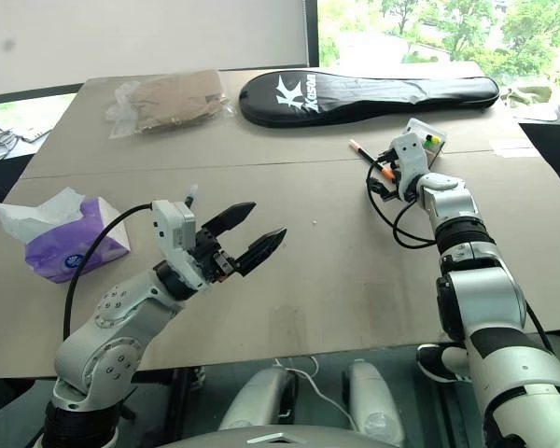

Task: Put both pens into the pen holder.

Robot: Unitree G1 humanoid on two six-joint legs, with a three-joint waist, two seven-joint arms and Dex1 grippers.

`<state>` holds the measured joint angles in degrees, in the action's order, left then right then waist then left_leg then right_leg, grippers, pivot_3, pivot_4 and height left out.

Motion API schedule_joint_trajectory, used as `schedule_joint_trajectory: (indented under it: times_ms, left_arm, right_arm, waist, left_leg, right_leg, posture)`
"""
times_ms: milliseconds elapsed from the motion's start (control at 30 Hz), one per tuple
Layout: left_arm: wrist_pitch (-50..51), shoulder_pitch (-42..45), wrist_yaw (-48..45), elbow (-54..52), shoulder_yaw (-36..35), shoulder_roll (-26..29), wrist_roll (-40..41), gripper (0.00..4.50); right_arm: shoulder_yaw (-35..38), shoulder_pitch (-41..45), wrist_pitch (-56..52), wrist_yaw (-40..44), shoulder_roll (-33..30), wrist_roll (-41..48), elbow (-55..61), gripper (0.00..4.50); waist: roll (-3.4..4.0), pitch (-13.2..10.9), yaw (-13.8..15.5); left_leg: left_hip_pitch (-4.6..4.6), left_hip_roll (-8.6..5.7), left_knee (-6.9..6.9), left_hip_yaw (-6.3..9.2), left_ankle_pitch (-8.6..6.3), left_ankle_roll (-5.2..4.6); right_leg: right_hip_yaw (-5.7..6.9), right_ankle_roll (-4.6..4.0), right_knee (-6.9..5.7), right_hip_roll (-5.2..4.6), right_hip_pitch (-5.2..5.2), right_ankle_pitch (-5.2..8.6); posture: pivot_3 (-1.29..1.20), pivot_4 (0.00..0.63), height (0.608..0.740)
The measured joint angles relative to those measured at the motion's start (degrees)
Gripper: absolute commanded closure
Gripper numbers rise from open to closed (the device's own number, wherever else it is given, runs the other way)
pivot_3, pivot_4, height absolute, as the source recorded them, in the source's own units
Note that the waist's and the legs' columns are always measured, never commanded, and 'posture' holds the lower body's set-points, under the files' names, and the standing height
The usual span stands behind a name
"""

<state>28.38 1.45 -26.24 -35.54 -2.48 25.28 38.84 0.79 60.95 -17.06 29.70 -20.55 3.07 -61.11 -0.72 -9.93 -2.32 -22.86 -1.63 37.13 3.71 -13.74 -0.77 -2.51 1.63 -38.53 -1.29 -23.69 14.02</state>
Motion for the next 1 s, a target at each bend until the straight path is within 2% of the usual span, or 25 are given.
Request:
schedule_joint_trajectory:
  times_ms: [67, 100, 167, 367, 400, 433, 667, 733, 800, 867, 1000]
  left_arm:
    - [0.0, -0.2, 0.2, 0.0, 0.0, 0.0, 0.0, 0.00]
    - [0.0, -0.2, 0.2, 0.0, 0.0, 0.0, 0.0, 0.00]
    - [0.0, -0.3, 0.3, -0.1, -0.1, 0.0, 0.0, 0.00]
    - [0.0, -0.5, 0.3, -0.2, -0.2, 0.1, 0.0, 0.00]
    - [0.0, -0.5, 0.3, -0.2, -0.3, 0.1, 0.0, 0.00]
    - [0.0, -0.5, 0.2, -0.2, -0.3, 0.1, 0.0, 0.00]
    - [0.0, -0.5, -0.1, -0.2, -0.3, 0.1, 0.0, 0.00]
    - [-0.1, -0.5, -0.2, -0.3, 0.0, 0.1, -0.1, 0.00]
    - [-0.1, -0.8, -0.2, -0.4, 0.0, 0.2, -0.4, 0.00]
    - [-0.2, -1.3, -0.2, -0.5, 0.1, 0.2, -0.6, 0.00]
    - [-0.3, -1.7, -0.2, -0.6, 0.2, 0.0, -0.7, 0.00]
  right_arm:
    - [0.3, 0.6, 0.3, -0.3, 0.3, 0.1, -1.1, 0.04]
    - [0.7, 0.9, 0.8, -0.3, 0.4, 0.1, -2.1, 0.42]
    - [1.7, 1.2, 1.1, -0.3, 0.6, 0.5, -2.9, 0.83]
    - [3.7, 1.4, -0.5, 1.2, 0.8, 1.7, -4.4, 3.70]
    - [3.6, 1.4, -0.7, 1.4, 0.8, 1.7, -4.4, 3.97]
    - [3.6, 1.4, -0.8, 1.8, 0.8, 1.7, -4.2, 4.47]
    - [3.6, -1.6, -4.1, 4.2, 0.3, 2.1, 1.8, 4.47]
    - [1.5, -6.4, -8.7, 8.1, -1.7, 2.3, 11.4, 4.47]
    - [-0.4, -10.4, -12.0, 11.3, -3.8, 2.5, 18.9, 3.78]
    - [-3.2, -18.3, -19.6, 17.2, -8.7, 4.3, 34.3, 3.00]
    - [-5.4, -23.8, -26.8, 18.4, -10.9, 5.5, 47.4, 1.10]
  waist:
    - [0.00, 0.0, 0.0]
    - [0.00, 0.0, 0.0]
    - [0.00, 0.0, 0.0]
    - [-0.01, 0.0, -0.2]
    - [-0.01, 0.0, -0.2]
    - [-0.01, 0.0, -0.2]
    - [-0.01, 0.0, -0.1]
    - [-0.01, 0.0, 0.2]
    - [0.00, 0.0, 0.5]
    - [0.01, 0.0, 1.0]
    - [0.01, 0.0, 1.0]
  left_leg:
    - [0.00, 0.00, 0.00, -0.01, 0.00, 0.00]
    - [0.00, 0.00, 0.00, -0.01, 0.00, 0.00]
    - [0.00, 0.00, 0.01, -0.01, 0.00, 0.00]
    - [0.03, 0.03, -0.01, -0.02, 0.00, -0.01]
    - [0.04, 0.03, -0.01, -0.02, 0.00, -0.01]
    - [0.04, 0.04, -0.01, -0.02, 0.00, -0.01]
    - [0.03, 0.04, 0.00, 0.00, -0.01, -0.01]
    - [-0.01, 0.04, 0.00, 0.06, -0.01, -0.02]
    - [-0.04, 0.02, 0.00, 0.13, -0.02, -0.02]
    - [-0.07, 0.00, 0.01, 0.22, -0.03, -0.05]
    - [0.08, 0.03, 0.03, 0.13, -0.04, -0.06]
  right_leg:
    - [-0.01, 0.00, 0.00, 0.00, 0.00, 0.00]
    - [-0.01, 0.00, 0.00, 0.00, 0.01, 0.00]
    - [0.00, 0.00, 0.00, 0.00, 0.01, 0.00]
    - [-0.02, 0.00, -0.01, 0.04, 0.01, 0.00]
    - [-0.02, 0.00, -0.02, 0.04, 0.01, 0.00]
    - [-0.02, 0.00, -0.02, 0.05, 0.01, 0.00]
    - [-0.01, 0.00, -0.01, 0.04, 0.02, 0.00]
    - [0.02, 0.00, 0.01, 0.02, 0.02, 0.00]
    - [0.06, 0.01, 0.04, -0.03, 0.03, 0.00]
    - [0.10, 0.01, 0.09, -0.07, 0.06, 0.01]
    - [0.08, 0.01, 0.07, -0.02, 0.13, 0.01]
  posture:
    - [0.00, 0.150, 0.740]
    - [0.00, 0.150, 0.740]
    - [0.00, 0.150, 0.740]
    - [0.00, 0.150, 0.740]
    - [0.00, 0.150, 0.740]
    - [0.00, 0.150, 0.740]
    - [0.00, 0.150, 0.740]
    - [0.00, 0.150, 0.740]
    - [0.00, 0.150, 0.740]
    - [0.00, 0.150, 0.740]
    - [0.00, 0.150, 0.740]
